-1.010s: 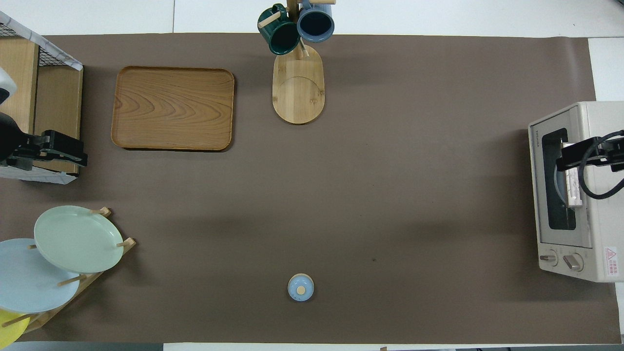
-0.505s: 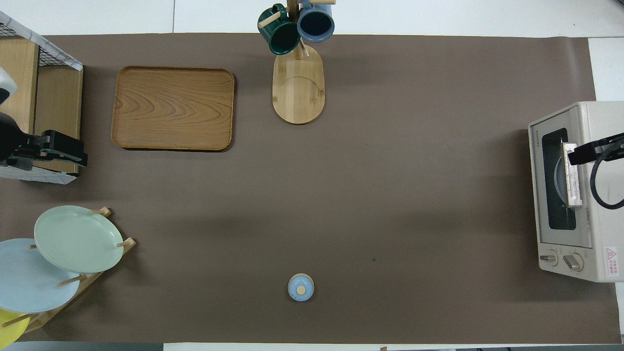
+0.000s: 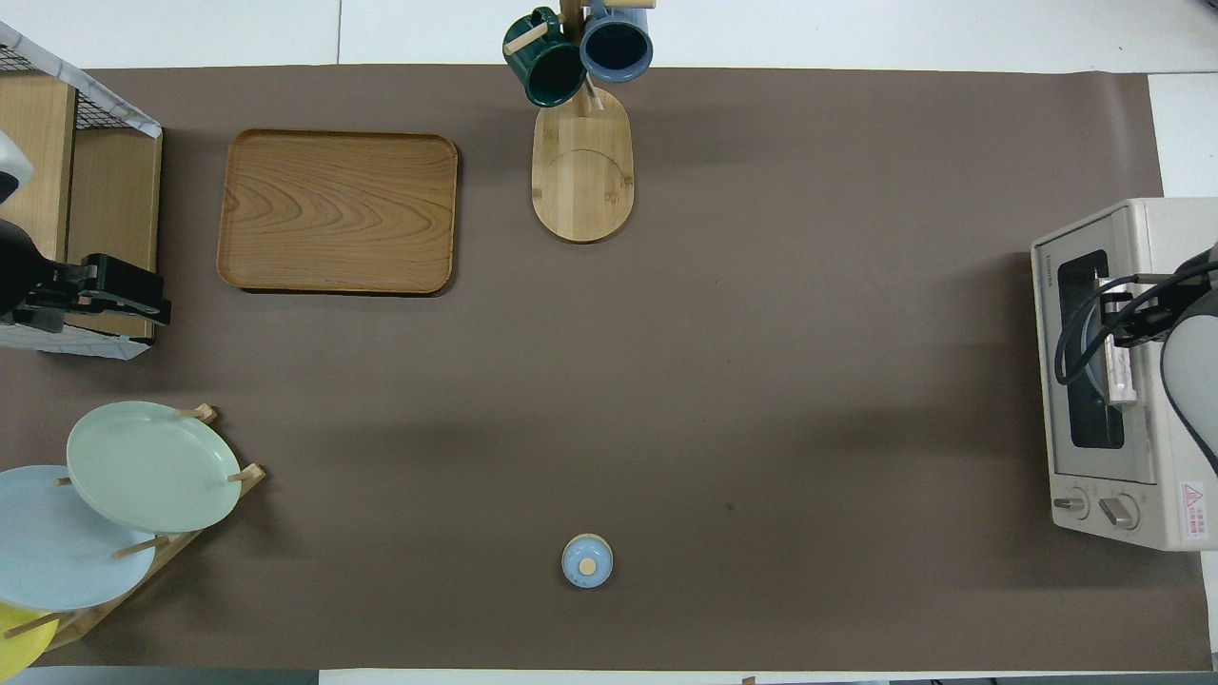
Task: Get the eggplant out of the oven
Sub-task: 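Reach the right gripper to the toaster oven door handle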
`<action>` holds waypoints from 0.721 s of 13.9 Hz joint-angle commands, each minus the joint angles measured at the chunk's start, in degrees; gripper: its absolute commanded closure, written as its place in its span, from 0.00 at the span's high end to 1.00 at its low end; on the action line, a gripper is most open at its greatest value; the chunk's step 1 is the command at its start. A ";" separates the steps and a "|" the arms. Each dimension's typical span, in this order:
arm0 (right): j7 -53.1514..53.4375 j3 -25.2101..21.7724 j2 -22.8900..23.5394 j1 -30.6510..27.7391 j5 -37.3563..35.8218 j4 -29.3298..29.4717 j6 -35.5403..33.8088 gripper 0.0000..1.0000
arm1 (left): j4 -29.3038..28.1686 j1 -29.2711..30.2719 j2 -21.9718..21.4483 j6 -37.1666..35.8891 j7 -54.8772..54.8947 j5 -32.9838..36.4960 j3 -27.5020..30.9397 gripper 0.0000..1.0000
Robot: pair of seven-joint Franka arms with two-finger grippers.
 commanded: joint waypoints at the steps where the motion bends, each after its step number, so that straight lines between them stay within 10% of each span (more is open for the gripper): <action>1: 2.00 0.43 -1.03 -0.32 -1.18 -2.10 1.52 0.00 | -1.37 0.57 -1.35 0.67 0.42 0.87 -0.42 1.00; 10: -3.61 0.43 -1.20 -1.02 -5.84 -6.59 6.70 0.00 | -1.37 0.57 -1.35 0.67 0.42 0.87 -0.42 1.00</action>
